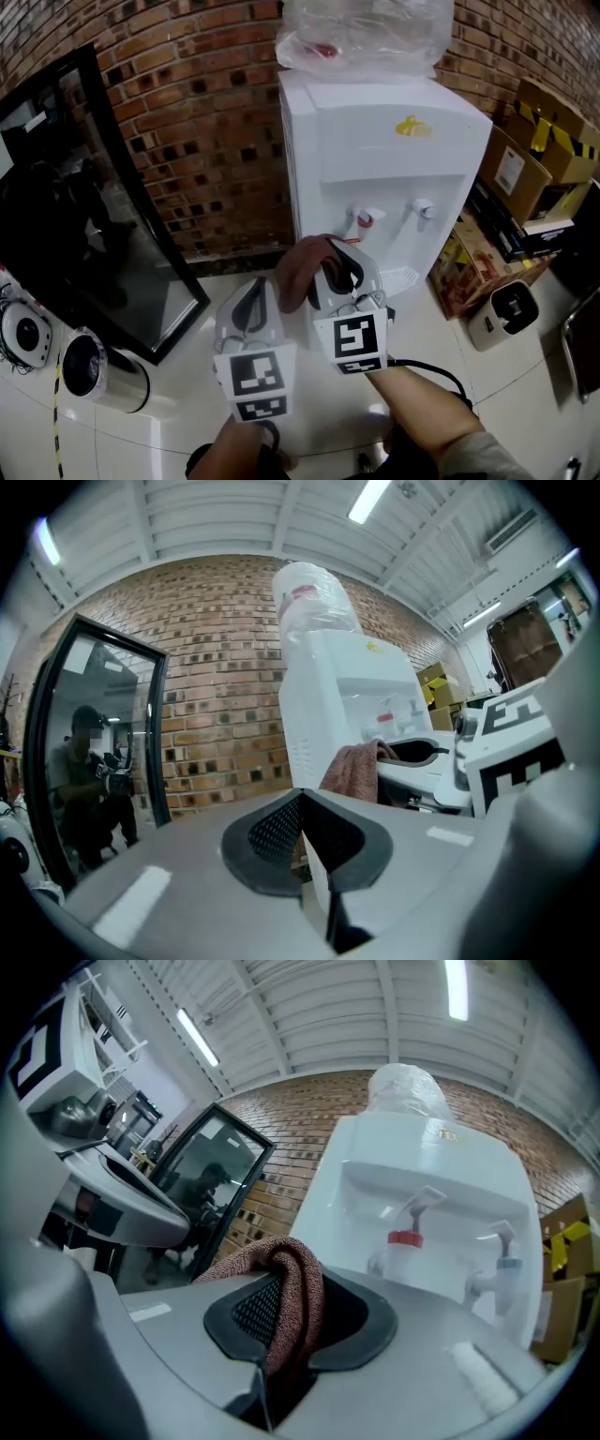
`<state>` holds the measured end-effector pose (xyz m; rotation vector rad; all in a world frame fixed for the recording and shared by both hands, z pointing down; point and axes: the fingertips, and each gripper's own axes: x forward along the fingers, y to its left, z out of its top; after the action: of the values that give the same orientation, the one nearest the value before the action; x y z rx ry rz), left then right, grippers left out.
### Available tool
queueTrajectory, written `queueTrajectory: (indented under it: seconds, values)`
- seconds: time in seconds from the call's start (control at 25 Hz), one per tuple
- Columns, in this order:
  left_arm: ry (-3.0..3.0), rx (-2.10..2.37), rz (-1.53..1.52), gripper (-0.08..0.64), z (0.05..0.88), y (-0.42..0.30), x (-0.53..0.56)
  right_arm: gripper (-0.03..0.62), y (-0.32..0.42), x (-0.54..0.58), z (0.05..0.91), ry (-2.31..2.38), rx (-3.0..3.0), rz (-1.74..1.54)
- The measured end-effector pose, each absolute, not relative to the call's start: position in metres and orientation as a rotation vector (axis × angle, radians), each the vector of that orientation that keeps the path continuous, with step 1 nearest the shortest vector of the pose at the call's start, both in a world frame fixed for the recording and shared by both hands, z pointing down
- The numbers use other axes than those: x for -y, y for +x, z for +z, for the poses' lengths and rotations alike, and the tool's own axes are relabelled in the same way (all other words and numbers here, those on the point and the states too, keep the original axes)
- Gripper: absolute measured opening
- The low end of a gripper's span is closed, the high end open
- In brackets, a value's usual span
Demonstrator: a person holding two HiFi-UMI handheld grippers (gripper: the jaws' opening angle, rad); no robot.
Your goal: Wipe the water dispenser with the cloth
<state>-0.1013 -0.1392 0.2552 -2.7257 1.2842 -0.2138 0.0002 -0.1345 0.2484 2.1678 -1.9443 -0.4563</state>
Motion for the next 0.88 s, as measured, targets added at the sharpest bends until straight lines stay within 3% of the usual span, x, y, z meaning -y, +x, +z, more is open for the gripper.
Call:
queueTrajectory:
  seconds: [0.36, 0.88]
  values:
    - [-2.735, -1.182, -0.288, 0.000, 0.273, -0.074, 0.125, 0.089, 0.061, 0.137, 0.270, 2.333, 1.848, -0.242]
    - [-2.778, -0.975, -0.340, 0.000, 0.291, -0.015, 0.089, 0.089, 0.115, 0.117, 0.265, 2.445, 1.709, -0.234]
